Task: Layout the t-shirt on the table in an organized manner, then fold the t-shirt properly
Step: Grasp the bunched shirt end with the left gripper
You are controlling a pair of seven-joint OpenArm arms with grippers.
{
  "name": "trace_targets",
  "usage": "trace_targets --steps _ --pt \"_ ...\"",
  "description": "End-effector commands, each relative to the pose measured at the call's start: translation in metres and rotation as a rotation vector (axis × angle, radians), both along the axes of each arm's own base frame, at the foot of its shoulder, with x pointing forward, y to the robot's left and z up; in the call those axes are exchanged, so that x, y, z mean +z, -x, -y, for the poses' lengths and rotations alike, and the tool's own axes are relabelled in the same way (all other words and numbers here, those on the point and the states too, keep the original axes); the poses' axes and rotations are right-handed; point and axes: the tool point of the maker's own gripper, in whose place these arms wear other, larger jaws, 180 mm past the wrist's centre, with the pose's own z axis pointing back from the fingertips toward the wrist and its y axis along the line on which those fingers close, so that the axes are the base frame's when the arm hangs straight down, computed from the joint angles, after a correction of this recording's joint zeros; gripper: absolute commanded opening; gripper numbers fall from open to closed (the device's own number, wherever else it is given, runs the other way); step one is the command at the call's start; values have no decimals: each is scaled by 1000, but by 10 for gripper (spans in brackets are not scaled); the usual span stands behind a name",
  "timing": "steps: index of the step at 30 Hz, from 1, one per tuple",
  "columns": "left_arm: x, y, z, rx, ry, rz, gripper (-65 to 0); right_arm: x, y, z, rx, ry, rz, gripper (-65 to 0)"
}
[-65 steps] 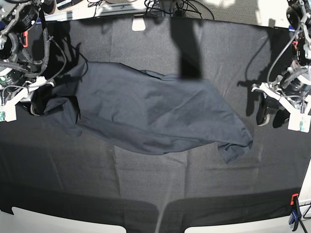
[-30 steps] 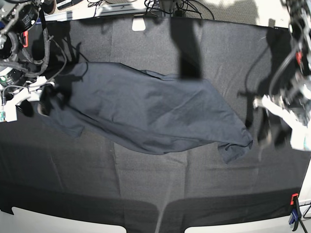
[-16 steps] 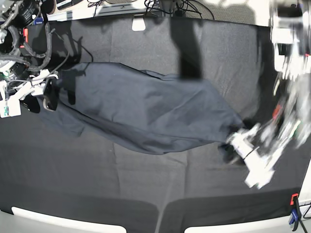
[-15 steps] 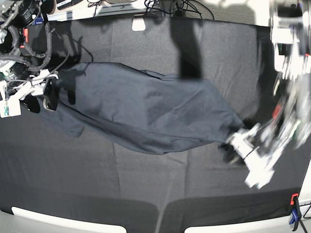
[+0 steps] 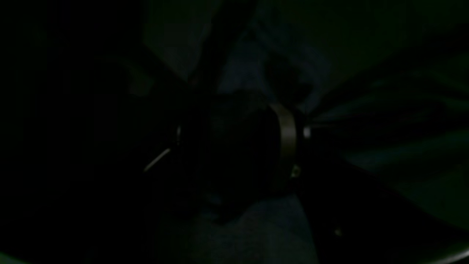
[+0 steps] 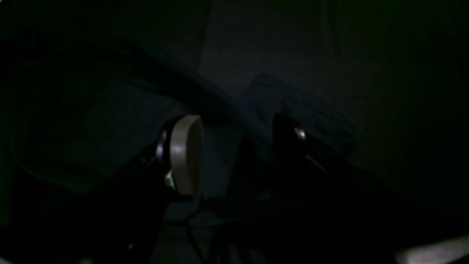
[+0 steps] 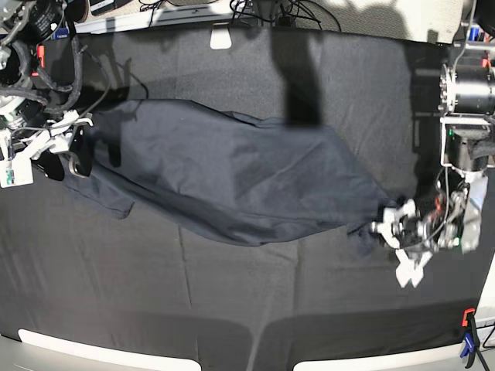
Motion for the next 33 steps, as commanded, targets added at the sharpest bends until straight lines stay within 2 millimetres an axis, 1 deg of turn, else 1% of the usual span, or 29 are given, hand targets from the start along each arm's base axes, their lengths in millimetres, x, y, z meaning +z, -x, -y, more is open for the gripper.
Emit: trace_targets --steps 1,5,14,19,20,24,33 --pt "22 -18 1 6 36 60 -394 13 -4 -4 35 20 54 -344" --pt "20 -14 6 6 85 47 -394 14 -4 -5 40 14 58 -344" --pt "20 -14 16 -21 101 50 -397 29 -6 -25 111 -95 127 -344" --pt "20 -14 20 -26 107 50 -397 46 -5 -44 190 -197 199 -344" --pt "20 -14 20 -26 107 50 -397 48 -5 -46 195 -205 204 -344" --pt "17 -10 20 -33 102 29 -396 46 -5 -44 189 -197 198 -344" --pt "18 -11 20 -32 102 33 -396 46 -5 -44 190 -197 198 -344"
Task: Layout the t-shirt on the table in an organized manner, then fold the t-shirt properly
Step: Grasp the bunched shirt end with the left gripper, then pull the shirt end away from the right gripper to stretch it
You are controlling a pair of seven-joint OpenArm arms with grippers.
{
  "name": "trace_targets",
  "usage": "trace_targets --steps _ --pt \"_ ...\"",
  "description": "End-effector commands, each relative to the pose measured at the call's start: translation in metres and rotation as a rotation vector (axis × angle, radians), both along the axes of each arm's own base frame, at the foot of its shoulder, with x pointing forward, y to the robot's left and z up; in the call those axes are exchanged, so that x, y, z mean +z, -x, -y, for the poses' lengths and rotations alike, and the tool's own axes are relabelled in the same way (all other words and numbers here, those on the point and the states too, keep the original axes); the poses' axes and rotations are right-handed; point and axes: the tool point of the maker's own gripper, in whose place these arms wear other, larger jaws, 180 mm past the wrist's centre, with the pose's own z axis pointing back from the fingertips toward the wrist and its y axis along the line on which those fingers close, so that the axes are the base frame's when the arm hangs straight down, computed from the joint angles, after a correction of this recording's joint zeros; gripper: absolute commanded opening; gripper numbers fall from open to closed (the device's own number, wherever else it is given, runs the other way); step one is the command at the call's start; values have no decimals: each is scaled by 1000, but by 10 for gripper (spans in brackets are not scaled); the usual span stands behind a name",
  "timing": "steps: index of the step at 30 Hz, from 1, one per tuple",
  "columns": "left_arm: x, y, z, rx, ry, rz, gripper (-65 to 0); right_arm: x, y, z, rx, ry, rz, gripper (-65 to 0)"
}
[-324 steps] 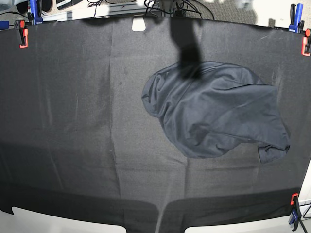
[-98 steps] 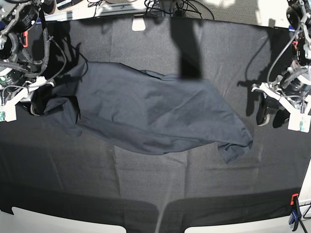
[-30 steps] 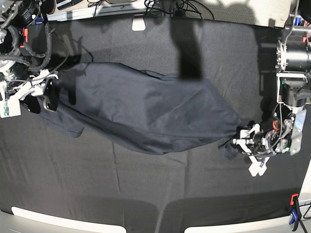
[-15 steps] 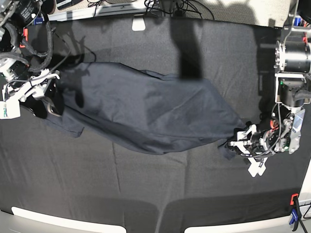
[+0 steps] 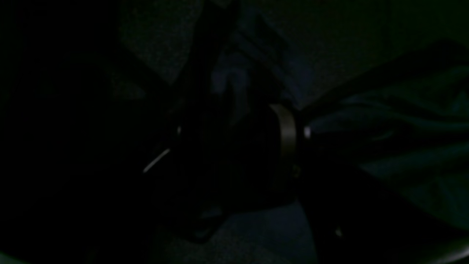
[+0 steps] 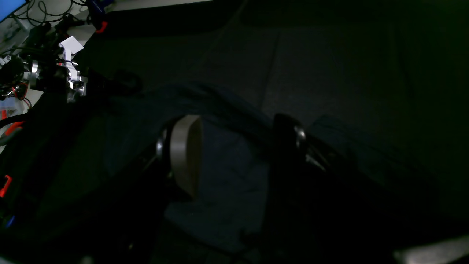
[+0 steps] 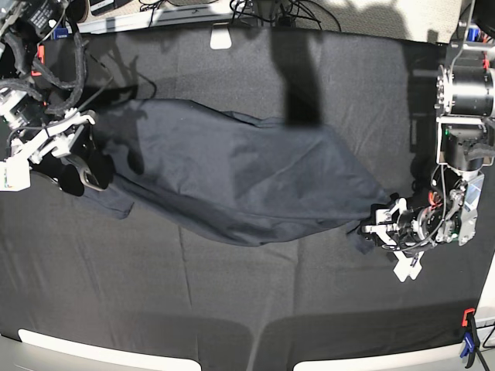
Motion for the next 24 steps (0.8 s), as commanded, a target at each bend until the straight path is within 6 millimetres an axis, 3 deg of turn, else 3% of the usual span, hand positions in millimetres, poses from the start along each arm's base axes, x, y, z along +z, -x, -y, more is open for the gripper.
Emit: trace_targets --steps 1,6,13,15,17,24 --pt "20 -16 1 -3 15 52 -396 15 -1 -5 36 17 66 -344" --pt "15 -20 17 -17 29 142 -396 15 -1 -5 36 17 66 -344" --pt "17 -29 12 16 -14 187 -397 15 -1 -5 37 15 67 -344" --pt "19 -31 9 17 -21 193 -461 15 -1 -5 37 15 67 -344" --pt "19 -31 3 9 -47 189 -650 15 -1 -5 37 15 67 -344" --pt "7 -9 -22 11 -70 58 -650 15 -1 -5 37 15 67 -344"
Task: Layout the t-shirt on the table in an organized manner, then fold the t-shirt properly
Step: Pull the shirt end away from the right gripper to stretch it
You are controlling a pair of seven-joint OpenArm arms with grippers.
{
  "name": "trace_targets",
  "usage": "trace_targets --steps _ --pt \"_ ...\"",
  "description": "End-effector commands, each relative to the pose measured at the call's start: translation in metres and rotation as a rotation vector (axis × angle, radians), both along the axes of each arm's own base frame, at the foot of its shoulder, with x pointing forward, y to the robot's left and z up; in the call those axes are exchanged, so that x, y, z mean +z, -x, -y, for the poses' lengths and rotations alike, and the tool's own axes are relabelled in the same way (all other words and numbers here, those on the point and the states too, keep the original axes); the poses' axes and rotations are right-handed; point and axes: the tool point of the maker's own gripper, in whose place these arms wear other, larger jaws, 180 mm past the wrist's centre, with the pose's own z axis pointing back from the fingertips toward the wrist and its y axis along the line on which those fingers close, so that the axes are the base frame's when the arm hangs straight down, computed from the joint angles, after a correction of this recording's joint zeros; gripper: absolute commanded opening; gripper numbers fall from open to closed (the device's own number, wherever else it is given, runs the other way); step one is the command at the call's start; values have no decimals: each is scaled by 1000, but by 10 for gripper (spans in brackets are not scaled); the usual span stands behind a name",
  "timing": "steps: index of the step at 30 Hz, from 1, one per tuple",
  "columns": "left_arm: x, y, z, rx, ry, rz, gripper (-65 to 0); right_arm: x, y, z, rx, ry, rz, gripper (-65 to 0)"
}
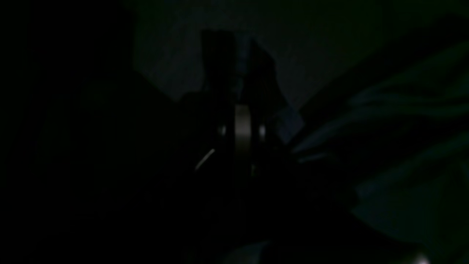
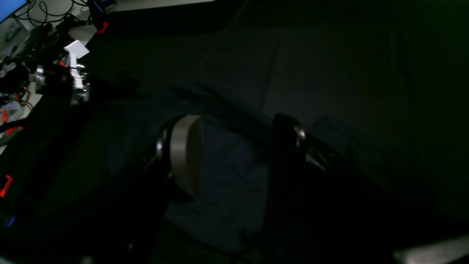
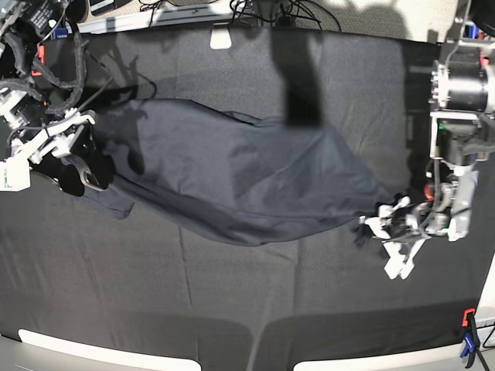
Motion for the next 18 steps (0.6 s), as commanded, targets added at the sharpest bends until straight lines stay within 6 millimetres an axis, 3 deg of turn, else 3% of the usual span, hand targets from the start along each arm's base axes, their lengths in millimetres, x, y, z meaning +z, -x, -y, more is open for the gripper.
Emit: trace_targets --steps 1,12,18 --pt "17 -9 -14 15 3 19 -650 15 -1 -5 36 17 66 -344" --pt "73 30 -62 -19 333 -54 -650 15 -1 -5 36 18 66 -344" --pt "76 63 -116 49 324 -94 -650 14 -1 -4 34 20 65 -344"
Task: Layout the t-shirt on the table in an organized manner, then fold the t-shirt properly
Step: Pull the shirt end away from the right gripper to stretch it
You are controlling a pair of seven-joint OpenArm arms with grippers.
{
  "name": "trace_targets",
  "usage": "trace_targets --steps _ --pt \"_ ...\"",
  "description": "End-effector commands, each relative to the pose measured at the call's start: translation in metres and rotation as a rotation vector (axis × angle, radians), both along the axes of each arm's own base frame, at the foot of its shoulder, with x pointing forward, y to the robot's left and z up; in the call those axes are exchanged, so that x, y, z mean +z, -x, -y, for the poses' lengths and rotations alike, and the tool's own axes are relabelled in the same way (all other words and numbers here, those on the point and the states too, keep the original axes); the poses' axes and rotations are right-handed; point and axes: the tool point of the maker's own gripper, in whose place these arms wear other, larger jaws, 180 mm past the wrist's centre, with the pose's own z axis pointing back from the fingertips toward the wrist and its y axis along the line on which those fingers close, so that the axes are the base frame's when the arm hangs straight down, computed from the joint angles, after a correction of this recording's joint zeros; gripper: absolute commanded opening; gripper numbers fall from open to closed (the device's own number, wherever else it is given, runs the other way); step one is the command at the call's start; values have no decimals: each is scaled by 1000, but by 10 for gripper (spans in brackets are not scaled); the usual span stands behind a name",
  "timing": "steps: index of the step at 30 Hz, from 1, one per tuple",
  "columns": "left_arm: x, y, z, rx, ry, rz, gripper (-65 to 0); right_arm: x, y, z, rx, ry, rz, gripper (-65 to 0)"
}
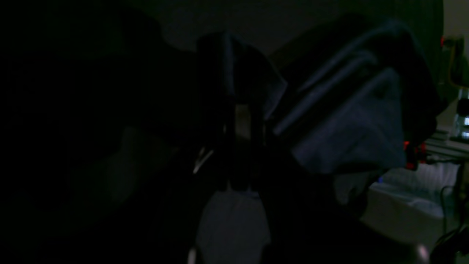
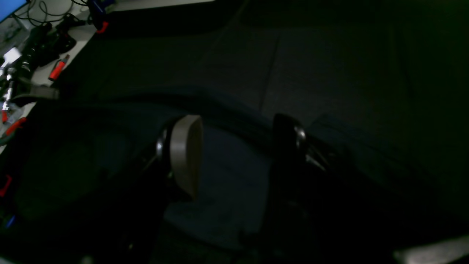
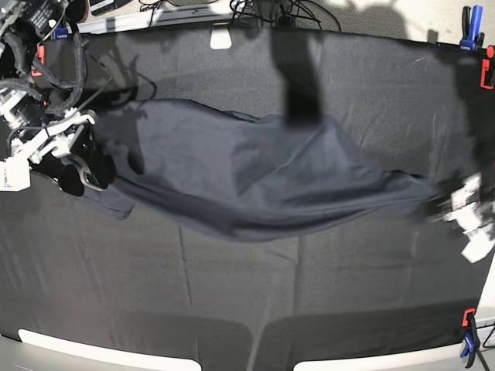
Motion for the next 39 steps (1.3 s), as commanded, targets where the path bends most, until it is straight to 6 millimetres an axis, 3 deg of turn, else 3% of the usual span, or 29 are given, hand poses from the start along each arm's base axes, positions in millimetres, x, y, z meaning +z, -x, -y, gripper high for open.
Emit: trace_targets --steps 1,8,14,18,25,27,30,34,39 --pt "15 0 -18 19 -9 25 -650 15 -1 -4 35 19 65 -344" --pt "-9 73 -55 35 -8 -142 -650 14 -1 -4 35 19 65 -344" --pt "-29 107 -62 97 24 -196 -650 14 -1 -4 35 19 65 -345" --pt "-16 88 -59 160 90 -100 -650 15 -1 -4 35 19 66 -344" --pt "37 51 -54 119 71 122 -650 14 -1 -6 39 19 66 -345" --pt "50 43 -48 84 54 168 -650 13 -2 -12 61 14 62 -345" --pt "67 31 -33 48 48 253 -650 6 -3 -39 121 -32 49 -345" --pt "60 20 -25 40 -68 317 -650 -15 -5 -83 182 -26 -6 -345" --pt "26 33 -22 10 -327 331 -650 -24 -10 -112 183 58 -8 -345"
